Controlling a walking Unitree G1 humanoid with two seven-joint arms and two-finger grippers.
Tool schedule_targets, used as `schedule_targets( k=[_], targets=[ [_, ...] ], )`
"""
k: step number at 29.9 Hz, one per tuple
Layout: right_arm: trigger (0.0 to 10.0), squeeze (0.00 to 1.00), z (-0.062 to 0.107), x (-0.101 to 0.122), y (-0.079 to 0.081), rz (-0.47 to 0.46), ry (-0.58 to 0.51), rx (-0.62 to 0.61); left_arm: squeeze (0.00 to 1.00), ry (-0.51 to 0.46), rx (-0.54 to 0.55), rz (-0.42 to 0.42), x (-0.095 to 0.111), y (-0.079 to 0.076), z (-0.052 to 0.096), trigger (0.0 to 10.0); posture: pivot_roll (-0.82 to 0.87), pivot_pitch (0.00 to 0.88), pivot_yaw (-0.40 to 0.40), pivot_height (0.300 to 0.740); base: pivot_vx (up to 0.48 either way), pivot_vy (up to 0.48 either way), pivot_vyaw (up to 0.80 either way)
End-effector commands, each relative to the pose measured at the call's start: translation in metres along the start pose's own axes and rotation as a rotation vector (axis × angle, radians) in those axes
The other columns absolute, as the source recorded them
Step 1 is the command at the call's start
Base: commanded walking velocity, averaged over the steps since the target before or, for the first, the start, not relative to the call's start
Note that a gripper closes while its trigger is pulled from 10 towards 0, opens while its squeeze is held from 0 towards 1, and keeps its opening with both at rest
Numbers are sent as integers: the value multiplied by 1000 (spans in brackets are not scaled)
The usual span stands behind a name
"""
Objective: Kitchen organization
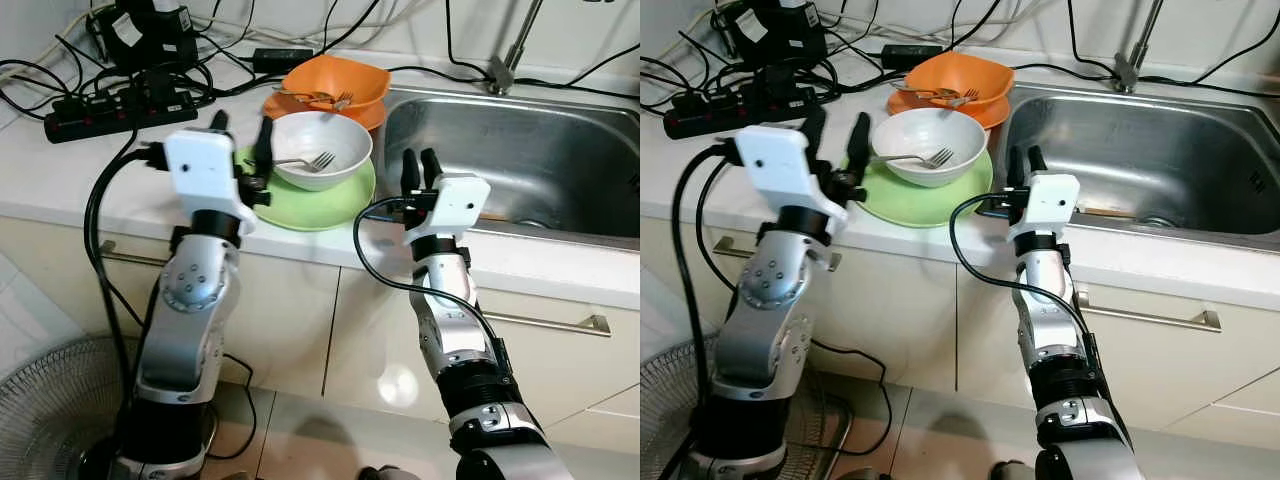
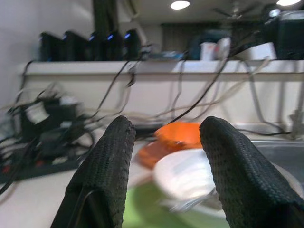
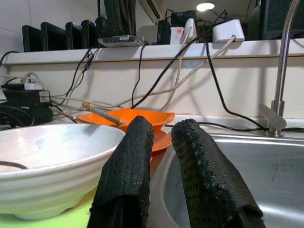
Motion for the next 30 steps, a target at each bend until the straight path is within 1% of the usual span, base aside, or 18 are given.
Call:
schedule_targets(
  k=[1,3,4,6,8,9,10,12,17,18,25,26,30],
  targets=[
    [10000,0,0,3,-1,10,-6,1,0,23,28,29,-5,5,1,10000,29,72,-22,732,0,0,0],
    [10000,0,-1,3,-1,9,-3,3,0,49,29,76,-10,8,2,10000,29,71,-23,732,0,0,0],
    [10000,0,-1,3,-1,9,-3,3,0,49,29,76,-10,8,2,10000,29,71,-23,732,0,0,0],
    [10000,0,-1,3,0,8,0,3,0,73,-3,74,-15,5,2,10000,28,66,-23,732,0,0,0],
    [10000,0,-2,3,2,6,3,6,0,95,-54,78,-19,-1,2,10000,27,63,-22,732,0,0,0],
    [10000,0,-2,3,3,4,4,9,0,106,-87,97,-21,-5,1,10000,26,59,-22,732,0,0,0],
    [10000,0,-2,3,3,4,4,9,0,106,-87,97,-21,-5,1,10000,26,59,-22,732,0,0,0],
    [10000,0,-2,3,4,1,3,13,0,112,-117,132,-22,-9,-2,10000,23,57,-21,732,0,0,0],
    [10000,0,-2,3,5,1,4,17,0,115,-132,166,-21,-9,-6,10000,20,51,-19,732,0,0,0],
    [10000,0,-2,4,4,1,3,15,0,110,-124,193,-20,-8,-8,10000,20,51,-19,732,0,0,0],
    [10000,0,-3,4,5,-2,5,14,0,108,-123,205,-20,-7,-12,10000,16,48,-16,732,0,0,0],
    [10000,0,-3,4,5,-2,5,16,0,105,-115,228,-18,-6,-14,10000,16,48,-16,732,0,0,0],
    [10000,0,-2,3,5,-5,9,16,0,113,-93,238,-19,-3,-16,10000,15,51,-16,732,0,0,0]
  ],
)
Point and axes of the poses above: a point about 5 cm out from each wrist's last joint towards the gripper, its own z axis pointing back from the gripper into the wrist, its own x axis along the axis of the wrist's last joint, y = z × x, the point moved 2 cm from there along -z, pointing out of the wrist towards the gripper, and after that the axes turned 11 degrees about -z, right-handed, at the moved point
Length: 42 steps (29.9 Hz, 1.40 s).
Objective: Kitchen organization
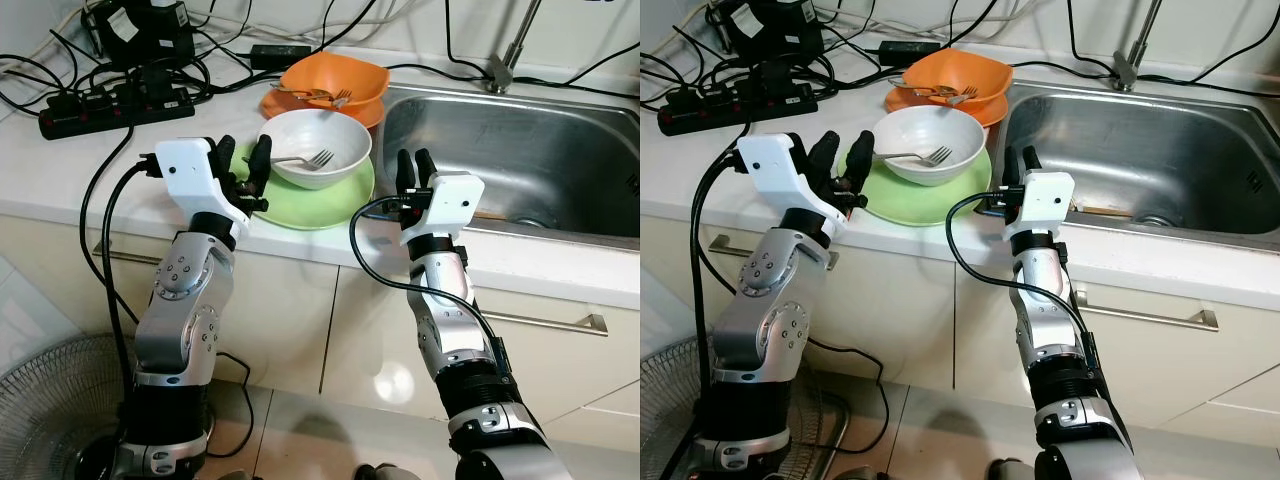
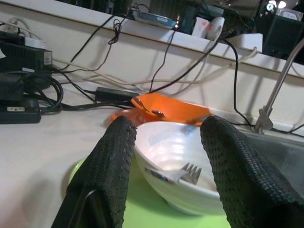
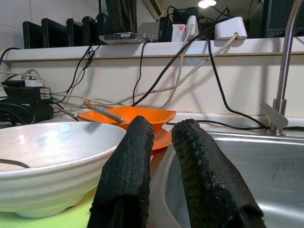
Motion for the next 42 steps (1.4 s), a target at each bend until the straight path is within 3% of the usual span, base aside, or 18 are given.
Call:
schedule_targets(
  k=[1,6,11,24,31,32,42],
  targets=[
    [10000,0,0,2,2,0,-1,9,0,9,10,13,-1,1,-2,10000,15,51,-16,732,0,0,0],
    [10000,0,0,1,1,0,2,6,0,24,19,28,-4,3,-2,10000,12,56,-17,732,0,0,0],
    [10000,0,-1,1,0,1,7,0,0,81,-28,44,-15,-6,-4,10000,7,57,-15,732,0,0,0],
    [10000,0,-1,2,-1,5,9,-8,0,78,-91,85,-13,-24,-13,10000,-2,61,-14,732,0,0,0],
    [10000,0,-1,2,-1,6,12,-7,0,97,-96,97,-16,-25,-14,9647,-2,61,-14,732,0,0,0],
    [10000,0,-1,1,-1,6,15,-11,0,96,-95,99,-17,-26,-13,0,-1,61,-15,732,0,0,0],
    [10000,0,-1,0,-1,2,21,-13,0,89,-92,100,-14,-26,-13,0,4,61,-15,732,0,0,0]
  ],
)
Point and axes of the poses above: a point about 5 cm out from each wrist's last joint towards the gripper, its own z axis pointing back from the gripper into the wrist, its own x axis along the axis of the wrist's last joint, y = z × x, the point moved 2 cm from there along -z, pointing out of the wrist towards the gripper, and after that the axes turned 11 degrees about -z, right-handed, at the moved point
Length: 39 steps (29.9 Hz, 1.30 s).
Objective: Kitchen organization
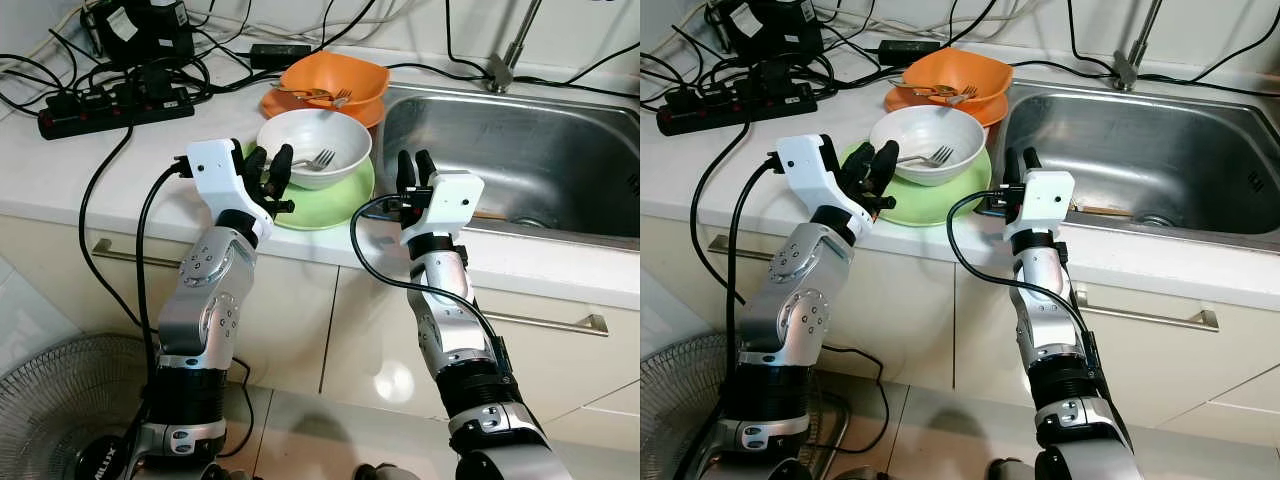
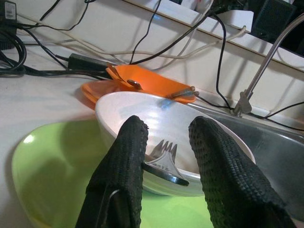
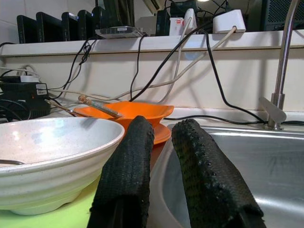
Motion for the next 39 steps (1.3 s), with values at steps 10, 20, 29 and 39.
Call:
schedule_targets(
  k=[10,20,29,39],
  targets=[
    [10000,0,0,-1,2,-1,7,0,0,-16,-21,-10,7,-4,-2,0,8,55,-10,732,0,0,0],
    [10000,0,-1,-1,2,-3,10,3,0,-41,-29,-10,14,-5,-3,0,14,54,-11,732,0,0,0],
    [10000,0,-1,-1,3,-2,7,4,0,-167,-99,15,42,-15,0,0,13,49,-13,732,0,0,0],
    [10000,0,-3,-2,1,19,15,2,0,-282,-222,37,69,-31,13,0,18,46,-17,732,0,0,0]
  ],
)
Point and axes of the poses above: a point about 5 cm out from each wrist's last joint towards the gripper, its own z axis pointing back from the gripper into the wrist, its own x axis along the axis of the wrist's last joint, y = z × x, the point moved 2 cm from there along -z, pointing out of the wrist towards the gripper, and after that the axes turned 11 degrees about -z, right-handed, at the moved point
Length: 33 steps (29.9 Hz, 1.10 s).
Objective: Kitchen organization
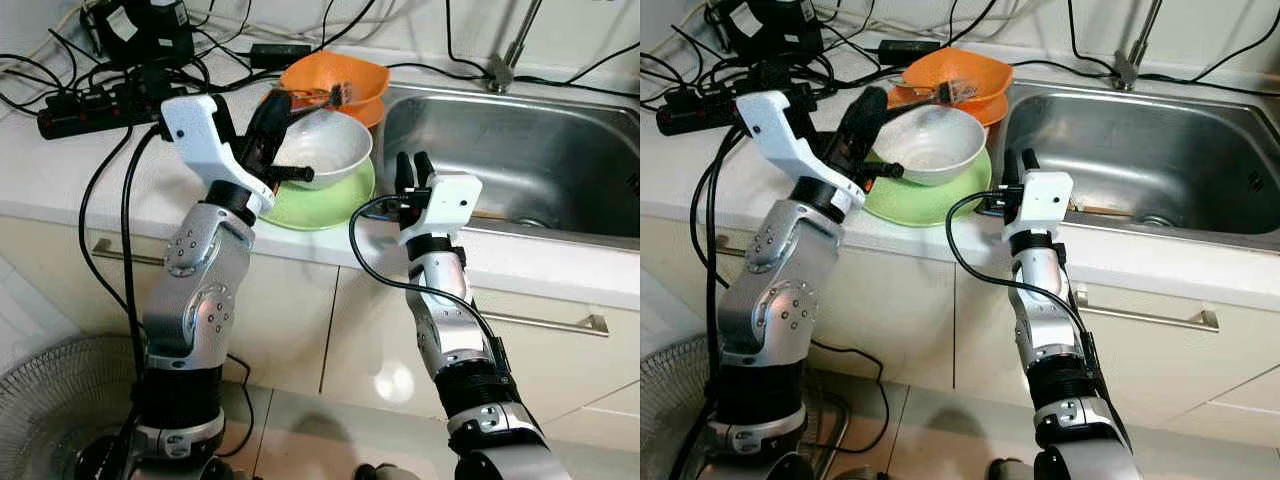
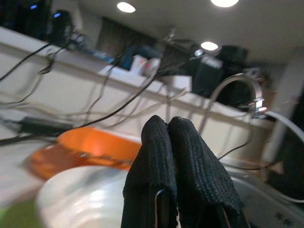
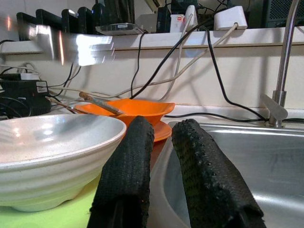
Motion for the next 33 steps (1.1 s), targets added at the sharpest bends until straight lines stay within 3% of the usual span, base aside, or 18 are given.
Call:
schedule_targets(
  k=[1,6,7,8,9,10,12,14,15,25,33],
  targets=[
    [10000,0,-4,0,0,25,8,3,0,-26,-72,11,8,-12,0,0,19,46,-17,732,0,0,0],
    [10000,0,-5,0,-3,42,10,-5,0,-34,-116,26,11,-20,1,0,20,46,-18,732,0,0,0],
    [10000,490,-5,0,-5,62,11,-8,0,-32,-126,27,11,-23,0,0,19,45,-17,732,0,0,0],
    [10000,490,-6,0,-6,76,11,-10,0,-30,-132,28,11,-24,0,0,19,45,-17,732,0,0,0],
    [10000,1000,-7,2,-10,159,3,-1,0,-11,-148,19,8,-29,0,5020,13,45,-13,732,0,0,0],
    [10000,1000,-8,3,-12,195,-1,2,0,-5,-148,22,7,-30,-1,10000,14,46,-14,732,0,0,0],
    [10000,1000,-8,4,-13,217,-3,3,0,-1,-148,25,6,-30,-1,10000,14,46,-14,732,0,0,0],
    [10000,1000,-11,4,-20,311,6,-25,0,15,-140,40,3,-30,0,10000,13,50,-13,732,0,0,0],
    [10000,0,-12,5,-22,349,0,-26,0,21,-141,39,1,-31,0,10000,14,51,-13,732,0,0,0],
    [10000,0,-16,18,-21,717,-129,9,0,86,-168,42,-8,-37,2,10000,16,58,-8,732,0,0,0],
    [10000,0,-16,20,-17,801,-182,8,0,120,-209,60,-12,-44,5,10000,20,61,-5,732,0,0,0]
  ],
)
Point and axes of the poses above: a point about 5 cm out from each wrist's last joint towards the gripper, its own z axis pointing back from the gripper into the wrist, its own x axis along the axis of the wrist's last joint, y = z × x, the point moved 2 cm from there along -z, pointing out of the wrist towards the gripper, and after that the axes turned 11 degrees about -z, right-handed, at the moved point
